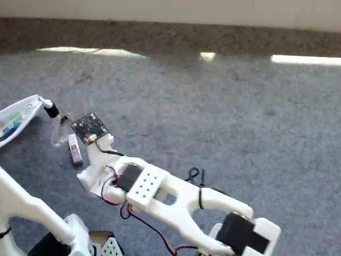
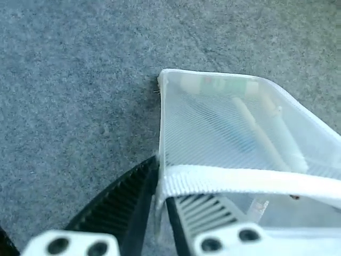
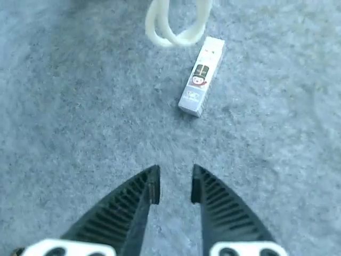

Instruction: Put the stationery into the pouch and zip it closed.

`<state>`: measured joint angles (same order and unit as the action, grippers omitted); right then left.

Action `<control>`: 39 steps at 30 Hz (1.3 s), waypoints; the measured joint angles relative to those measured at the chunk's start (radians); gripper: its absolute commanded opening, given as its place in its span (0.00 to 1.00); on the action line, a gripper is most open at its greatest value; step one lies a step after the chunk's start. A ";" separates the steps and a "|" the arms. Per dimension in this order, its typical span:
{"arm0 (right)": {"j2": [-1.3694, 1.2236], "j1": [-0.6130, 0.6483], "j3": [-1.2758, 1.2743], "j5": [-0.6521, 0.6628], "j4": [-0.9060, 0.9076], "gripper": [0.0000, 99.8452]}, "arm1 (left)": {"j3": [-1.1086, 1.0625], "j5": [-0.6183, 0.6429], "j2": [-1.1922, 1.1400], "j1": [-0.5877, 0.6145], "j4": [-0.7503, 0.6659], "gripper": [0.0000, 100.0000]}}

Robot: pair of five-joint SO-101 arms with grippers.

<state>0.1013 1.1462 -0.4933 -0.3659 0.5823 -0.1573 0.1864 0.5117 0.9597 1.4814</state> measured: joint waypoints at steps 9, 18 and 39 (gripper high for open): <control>-0.338 0.002 0.319 -0.026 0.000 0.19 | 0.000 0.000 0.000 0.009 0.000 0.01; -0.606 -0.002 0.569 -0.026 -0.002 0.19 | 0.000 0.000 0.000 0.009 0.000 0.01; -0.766 -0.112 0.733 -0.026 0.049 0.00 | 0.000 0.000 0.000 0.009 0.000 0.01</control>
<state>-0.6644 1.0342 0.2401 -0.3920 0.6314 -0.1573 0.1864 0.5117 0.9689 1.4814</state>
